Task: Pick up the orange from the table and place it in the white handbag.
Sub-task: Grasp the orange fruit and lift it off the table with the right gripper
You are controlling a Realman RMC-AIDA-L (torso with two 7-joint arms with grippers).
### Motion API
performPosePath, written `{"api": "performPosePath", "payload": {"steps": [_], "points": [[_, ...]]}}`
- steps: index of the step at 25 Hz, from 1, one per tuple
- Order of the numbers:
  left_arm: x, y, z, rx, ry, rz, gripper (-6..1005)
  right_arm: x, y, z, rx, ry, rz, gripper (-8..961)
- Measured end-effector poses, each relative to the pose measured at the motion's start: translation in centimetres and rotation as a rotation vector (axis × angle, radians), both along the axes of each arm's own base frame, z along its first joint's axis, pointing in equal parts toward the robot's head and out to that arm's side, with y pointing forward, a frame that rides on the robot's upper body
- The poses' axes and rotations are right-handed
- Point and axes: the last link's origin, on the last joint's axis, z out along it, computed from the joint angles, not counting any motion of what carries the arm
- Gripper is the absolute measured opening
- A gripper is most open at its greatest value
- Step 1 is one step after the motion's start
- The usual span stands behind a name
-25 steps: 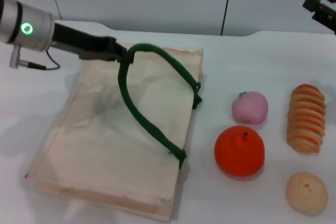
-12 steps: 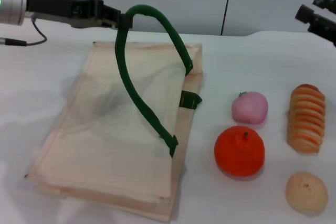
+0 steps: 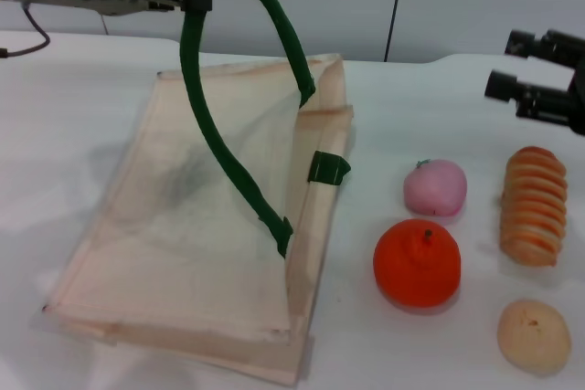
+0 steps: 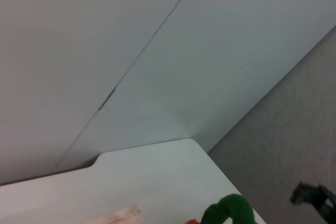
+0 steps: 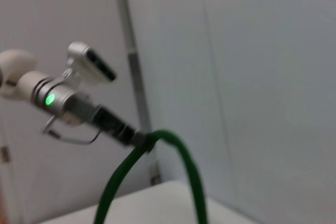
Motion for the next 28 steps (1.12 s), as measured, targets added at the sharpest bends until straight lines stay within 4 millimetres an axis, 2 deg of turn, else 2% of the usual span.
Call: {"api": "performPosePath", "payload": {"steps": [13,20,28], "points": [[-0.3,-0.6,1.2,0.019,-0.025,-0.004,124,-2.2,-2.5,-1.3,-0.127,-0.279,0.06,800],[-0.1,-0.6,1.6,0.029,-0.046,-0.012,124,-1.5,-2.8,-2.1,-0.186,-0.358,0.034,800],[0.0,-0.5,1.7,0.031,-0.048,-0.012,125,-1.8,-2.4,-4.8,-0.274,-0.482,0.02,800]]}}
